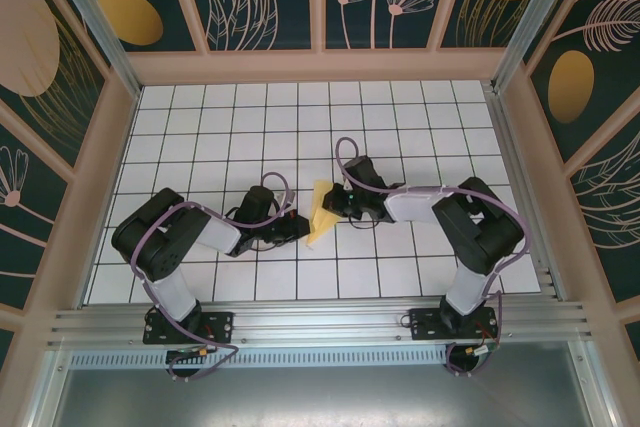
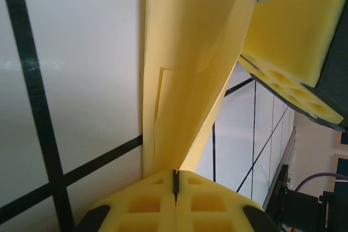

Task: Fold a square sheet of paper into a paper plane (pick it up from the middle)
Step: Fourth fold the wing at the center of the table.

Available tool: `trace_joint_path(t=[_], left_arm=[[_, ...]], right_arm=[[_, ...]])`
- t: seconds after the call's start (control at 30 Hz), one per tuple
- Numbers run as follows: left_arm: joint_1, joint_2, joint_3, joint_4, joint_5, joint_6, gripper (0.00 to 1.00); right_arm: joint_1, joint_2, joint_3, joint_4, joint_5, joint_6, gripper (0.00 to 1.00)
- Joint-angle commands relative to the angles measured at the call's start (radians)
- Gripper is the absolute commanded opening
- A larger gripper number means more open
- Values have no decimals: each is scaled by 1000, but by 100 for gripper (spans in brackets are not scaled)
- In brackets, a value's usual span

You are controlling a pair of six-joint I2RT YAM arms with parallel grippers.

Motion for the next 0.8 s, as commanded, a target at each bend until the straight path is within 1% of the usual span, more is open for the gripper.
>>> trace_joint_path(t=[0.0, 0.2, 0.27, 0.33, 0.5, 0.53, 0.6, 0.77], left_arm=[[-4, 71, -35, -161, -170, 17, 0], [-3, 58, -38, -172, -191, 17, 0], [-4, 50, -41, -173, -193, 17, 7], [-4, 40, -40, -175, -194, 18, 8], [-3, 7, -14, -216, -206, 44, 23], [-3, 2, -8, -223, -206, 50, 23], [-4, -10, 1, -238, -218, 57, 28], [-4, -27, 39, -302, -258, 89, 32]], right_arm=[[7, 31, 46, 20, -21, -9, 6], [4, 73, 65, 9, -18, -15, 6], [2, 90, 66, 17, -26, -14, 6], [4, 97, 66, 24, -30, -14, 6], [3, 102, 64, 28, -30, -17, 6], [3, 103, 64, 30, -33, -18, 6], [3, 103, 60, 32, -32, -16, 6], [3, 109, 60, 34, -48, -25, 6]])
